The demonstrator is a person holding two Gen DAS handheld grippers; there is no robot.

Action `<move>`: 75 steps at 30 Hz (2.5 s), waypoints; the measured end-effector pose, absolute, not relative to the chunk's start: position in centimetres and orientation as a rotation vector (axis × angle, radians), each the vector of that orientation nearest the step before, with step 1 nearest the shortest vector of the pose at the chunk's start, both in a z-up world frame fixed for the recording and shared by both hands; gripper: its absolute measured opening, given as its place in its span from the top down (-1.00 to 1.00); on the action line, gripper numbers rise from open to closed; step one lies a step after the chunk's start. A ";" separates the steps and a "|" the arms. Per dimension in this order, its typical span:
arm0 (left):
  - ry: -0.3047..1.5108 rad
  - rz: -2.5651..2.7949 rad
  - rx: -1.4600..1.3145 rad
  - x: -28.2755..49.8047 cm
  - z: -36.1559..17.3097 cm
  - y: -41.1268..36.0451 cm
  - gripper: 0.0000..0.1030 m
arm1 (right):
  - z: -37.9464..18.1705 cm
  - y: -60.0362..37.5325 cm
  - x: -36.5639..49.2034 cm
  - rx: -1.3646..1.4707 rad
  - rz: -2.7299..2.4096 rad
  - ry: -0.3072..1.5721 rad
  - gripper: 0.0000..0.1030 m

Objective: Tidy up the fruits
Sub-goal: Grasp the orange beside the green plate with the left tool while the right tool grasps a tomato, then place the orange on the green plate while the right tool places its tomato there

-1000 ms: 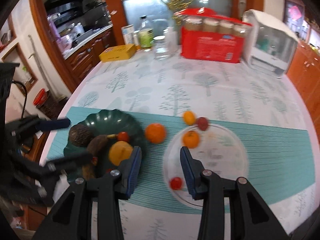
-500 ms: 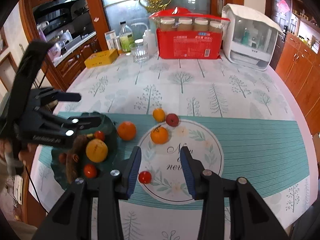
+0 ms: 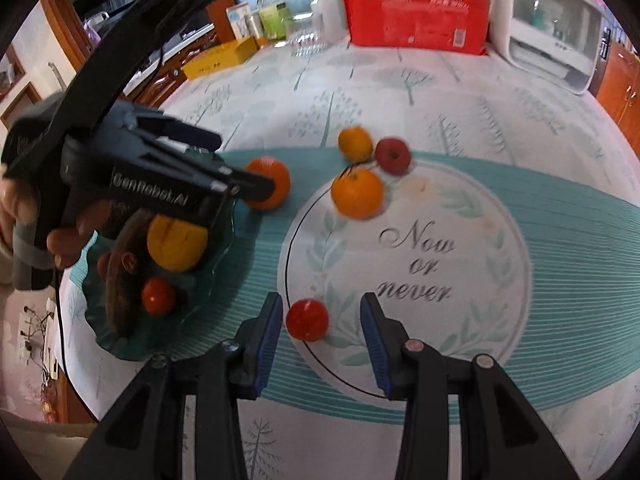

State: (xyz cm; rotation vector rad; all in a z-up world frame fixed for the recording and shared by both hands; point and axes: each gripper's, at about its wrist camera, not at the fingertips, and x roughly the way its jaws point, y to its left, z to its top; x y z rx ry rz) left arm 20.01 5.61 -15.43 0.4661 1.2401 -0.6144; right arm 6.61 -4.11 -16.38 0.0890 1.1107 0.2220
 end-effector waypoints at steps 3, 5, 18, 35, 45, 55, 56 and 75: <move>1.255 -0.617 0.470 20.4 -16.2 5.1 -0.68 | -17.3 -3.6 6.8 0.090 0.245 1.127 0.21; 1.265 -0.624 0.469 20.6 -16.7 4.8 -0.68 | -17.7 -3.4 6.8 0.085 0.258 1.131 0.21; 1.265 -0.623 0.525 20.7 -17.9 4.4 -0.20 | -18.6 -2.2 7.0 0.007 0.287 1.132 0.33; 1.242 -0.647 0.528 20.0 -17.8 3.1 0.16 | -18.4 -3.5 6.9 0.046 0.275 1.123 0.51; 1.170 -0.657 0.416 18.4 -12.8 2.6 0.16 | -16.2 -4.3 6.7 0.060 0.240 1.087 0.52; 1.108 -0.599 0.280 14.4 -6.0 6.7 0.16 | -10.5 -3.9 5.9 0.083 0.225 1.008 0.52; 1.098 -0.584 0.263 14.1 -5.3 7.8 0.16 | -9.9 -3.6 6.0 0.079 0.228 0.998 0.52; 1.111 -0.189 0.045 10.5 -6.1 26.1 0.16 | -4.9 7.4 12.6 -0.034 0.414 0.943 0.52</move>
